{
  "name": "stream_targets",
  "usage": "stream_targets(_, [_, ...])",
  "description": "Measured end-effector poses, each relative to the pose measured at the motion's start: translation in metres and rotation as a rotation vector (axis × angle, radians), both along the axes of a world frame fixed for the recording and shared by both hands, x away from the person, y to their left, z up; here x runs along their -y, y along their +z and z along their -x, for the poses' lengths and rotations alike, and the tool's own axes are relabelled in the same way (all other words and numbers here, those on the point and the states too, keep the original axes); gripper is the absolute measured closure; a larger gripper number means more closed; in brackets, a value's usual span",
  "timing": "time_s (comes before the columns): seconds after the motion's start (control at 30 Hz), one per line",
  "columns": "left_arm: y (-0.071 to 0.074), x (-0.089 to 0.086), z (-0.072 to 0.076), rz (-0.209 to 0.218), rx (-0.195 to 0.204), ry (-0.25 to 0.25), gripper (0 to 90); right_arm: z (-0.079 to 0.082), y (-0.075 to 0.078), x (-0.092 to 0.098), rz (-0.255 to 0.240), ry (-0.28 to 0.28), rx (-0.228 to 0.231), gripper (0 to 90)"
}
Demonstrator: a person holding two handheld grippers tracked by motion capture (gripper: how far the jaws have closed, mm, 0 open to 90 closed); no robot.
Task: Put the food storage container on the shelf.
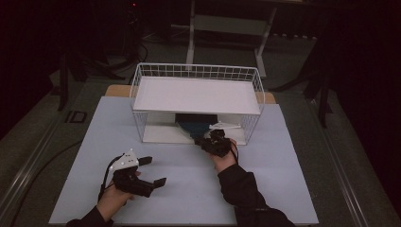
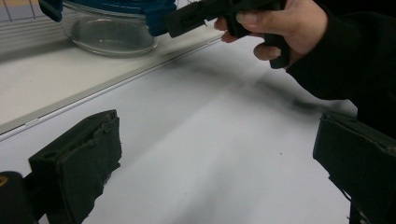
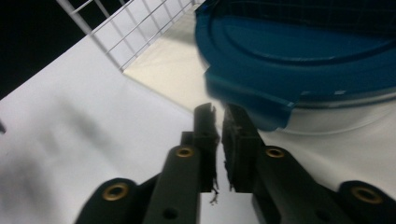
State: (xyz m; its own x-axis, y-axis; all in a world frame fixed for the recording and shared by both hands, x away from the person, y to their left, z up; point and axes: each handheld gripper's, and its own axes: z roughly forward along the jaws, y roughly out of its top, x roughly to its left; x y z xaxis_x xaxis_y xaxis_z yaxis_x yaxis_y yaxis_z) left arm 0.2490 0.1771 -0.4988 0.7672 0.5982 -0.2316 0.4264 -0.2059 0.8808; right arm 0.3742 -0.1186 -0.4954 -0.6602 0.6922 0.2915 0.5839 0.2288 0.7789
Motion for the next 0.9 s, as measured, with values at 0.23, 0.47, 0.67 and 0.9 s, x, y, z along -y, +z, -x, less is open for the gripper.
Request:
stream_targets(0.23, [0.001, 0.002, 0.0, 0.004, 0.002, -0.003, 1.3, 0.014, 0.002, 0.009, -0.029, 0.016, 0.015, 41.1])
stream_targets(0.47, [0.001, 0.004, 0.0, 0.008, 0.004, -0.009, 1.3, 0.024, 0.004, 0.022, -0.058, 0.06, 0.039, 18.0])
stream_targets(0.67, [0.001, 0.005, 0.002, 0.006, 0.008, -0.016, 1.3, 0.034, 0.006, 0.033, -0.048, 0.05, 0.055, 17.1])
stream_targets(0.9, [0.001, 0.006, 0.003, 0.002, 0.016, -0.022, 1.3, 0.053, 0.005, 0.052, -0.018, 0.046, 0.082, 18.6])
